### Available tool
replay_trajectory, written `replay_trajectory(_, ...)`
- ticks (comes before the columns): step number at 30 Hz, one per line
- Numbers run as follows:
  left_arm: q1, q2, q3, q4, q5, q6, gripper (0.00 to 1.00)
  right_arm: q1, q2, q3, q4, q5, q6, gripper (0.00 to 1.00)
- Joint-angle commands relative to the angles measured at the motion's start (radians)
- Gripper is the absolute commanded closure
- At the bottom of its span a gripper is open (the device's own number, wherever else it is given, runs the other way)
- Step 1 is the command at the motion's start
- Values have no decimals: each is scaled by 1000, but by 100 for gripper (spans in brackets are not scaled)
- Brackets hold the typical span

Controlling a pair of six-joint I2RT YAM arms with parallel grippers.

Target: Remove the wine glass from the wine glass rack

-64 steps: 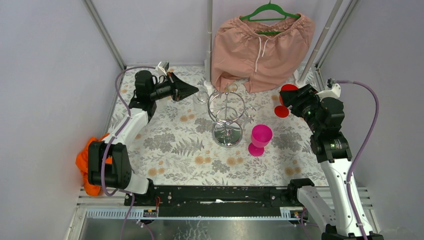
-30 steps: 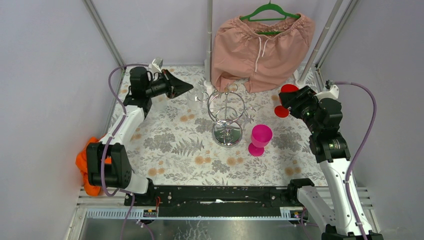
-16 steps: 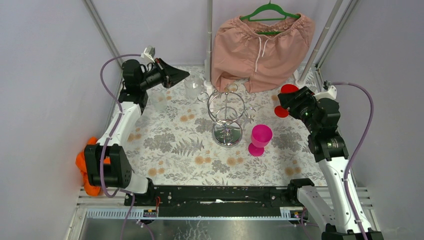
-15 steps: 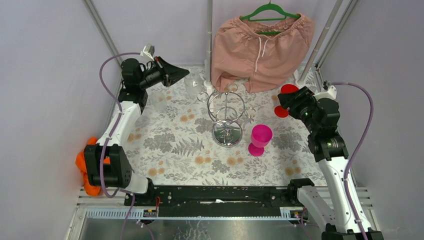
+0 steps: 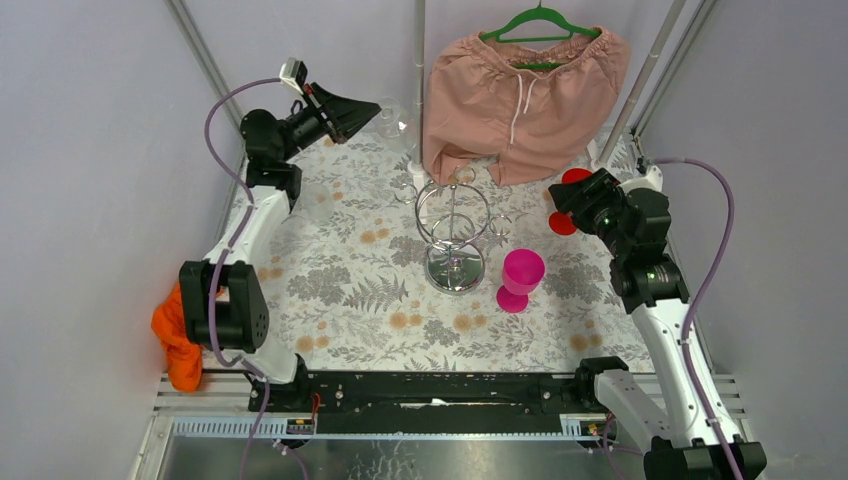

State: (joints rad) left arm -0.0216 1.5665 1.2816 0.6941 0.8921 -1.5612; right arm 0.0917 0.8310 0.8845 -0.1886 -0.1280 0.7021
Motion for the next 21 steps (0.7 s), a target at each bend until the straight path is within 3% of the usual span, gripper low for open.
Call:
replay_trajectory(1, -39, 41, 82, 360, -33, -176, 100, 0, 42, 23, 80, -53, 10, 38)
replay_trajectory(8, -148, 143, 189, 566, -51, -277, 100, 0, 120, 98, 97, -79, -30, 37)
replay_trajectory(14, -227, 297, 279, 884, -124, -487, 100, 0, 202, 173, 156, -214, -44, 36)
replay_trajectory(21, -283, 358, 330, 914, -140, -477, 100, 0, 244, 159, 354, -347, 18, 30)
